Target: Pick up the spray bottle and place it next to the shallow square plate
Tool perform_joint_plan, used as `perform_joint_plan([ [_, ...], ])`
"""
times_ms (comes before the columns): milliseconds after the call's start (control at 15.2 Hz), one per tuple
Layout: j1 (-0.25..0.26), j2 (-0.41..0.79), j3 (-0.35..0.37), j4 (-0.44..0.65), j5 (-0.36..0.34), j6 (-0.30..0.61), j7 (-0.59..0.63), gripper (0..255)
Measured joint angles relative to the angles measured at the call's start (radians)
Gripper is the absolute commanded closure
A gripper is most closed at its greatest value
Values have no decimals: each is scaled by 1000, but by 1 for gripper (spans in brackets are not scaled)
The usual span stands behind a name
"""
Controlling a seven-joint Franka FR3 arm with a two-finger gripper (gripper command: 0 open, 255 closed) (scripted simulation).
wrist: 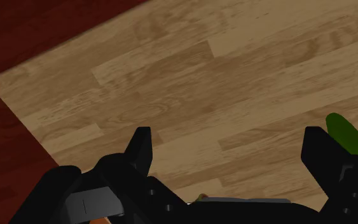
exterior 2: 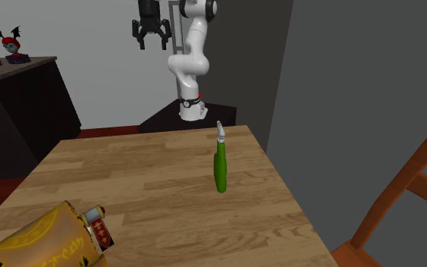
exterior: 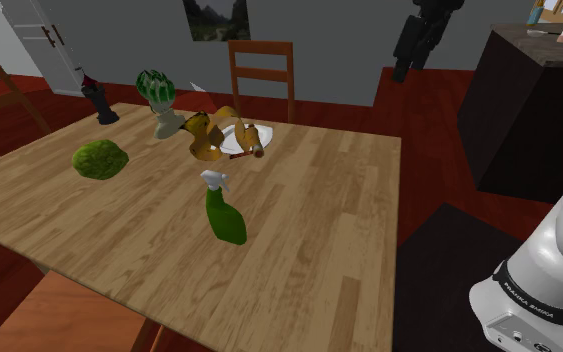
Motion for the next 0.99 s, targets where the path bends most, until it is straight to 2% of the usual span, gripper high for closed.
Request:
perform_joint_plan([
  [198, 9, 6, 11, -24, 10, 40, 2, 0],
  [594, 56, 54, 77, -132, 58, 247, 21, 0],
  [990, 98, 181, 150, -197, 97, 496, 34, 0],
])
